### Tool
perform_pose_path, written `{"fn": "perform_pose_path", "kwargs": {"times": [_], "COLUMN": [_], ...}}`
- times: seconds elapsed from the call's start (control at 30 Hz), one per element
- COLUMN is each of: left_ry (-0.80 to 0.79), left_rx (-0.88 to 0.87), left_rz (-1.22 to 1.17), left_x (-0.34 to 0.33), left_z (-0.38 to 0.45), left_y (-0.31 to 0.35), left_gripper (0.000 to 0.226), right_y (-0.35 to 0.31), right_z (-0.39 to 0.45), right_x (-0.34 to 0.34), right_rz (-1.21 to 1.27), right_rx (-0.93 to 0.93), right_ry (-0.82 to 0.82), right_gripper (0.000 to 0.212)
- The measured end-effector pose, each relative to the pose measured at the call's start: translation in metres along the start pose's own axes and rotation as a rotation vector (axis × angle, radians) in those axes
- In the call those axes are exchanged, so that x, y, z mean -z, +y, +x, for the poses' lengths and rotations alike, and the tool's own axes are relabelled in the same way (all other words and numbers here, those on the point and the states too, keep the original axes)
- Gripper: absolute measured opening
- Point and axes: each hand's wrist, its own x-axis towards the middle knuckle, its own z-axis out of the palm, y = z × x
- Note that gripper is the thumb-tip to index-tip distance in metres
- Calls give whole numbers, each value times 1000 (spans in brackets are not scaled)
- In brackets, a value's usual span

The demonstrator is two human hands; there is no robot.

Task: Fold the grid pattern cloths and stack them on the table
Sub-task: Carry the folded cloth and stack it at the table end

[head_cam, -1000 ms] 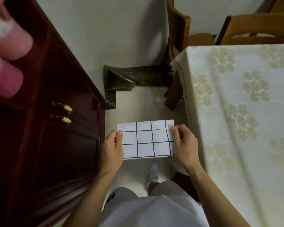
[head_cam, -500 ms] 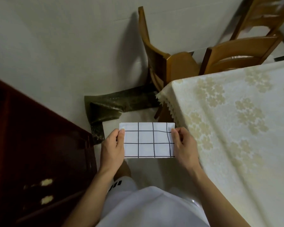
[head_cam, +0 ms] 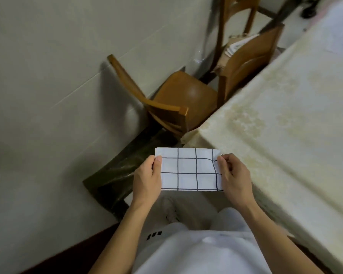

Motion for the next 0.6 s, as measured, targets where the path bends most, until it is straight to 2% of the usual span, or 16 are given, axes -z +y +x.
{"fn": "perform_pose_path", "kwargs": {"times": [0.13, 0.37, 0.5, 0.6], "left_ry": [-188, -405, -487, -517], "left_rx": [-119, -390, -440, -410], "left_rz": [-2, 65, 97, 108], "left_x": [-31, -118, -171, -211], "left_z": [38, 76, 76, 72], "left_y": [35, 101, 139, 161], "left_gripper": [33, 42, 43, 41], "right_y": [10, 47, 73, 94], "right_z": [8, 7, 13, 27], "right_x": [28, 90, 129, 161], "right_rz": [34, 139, 195, 207], "right_rx": [-118, -289, -343, -365], "right_ry": [194, 522, 627, 659], "right_gripper": [23, 19, 20, 22]}}
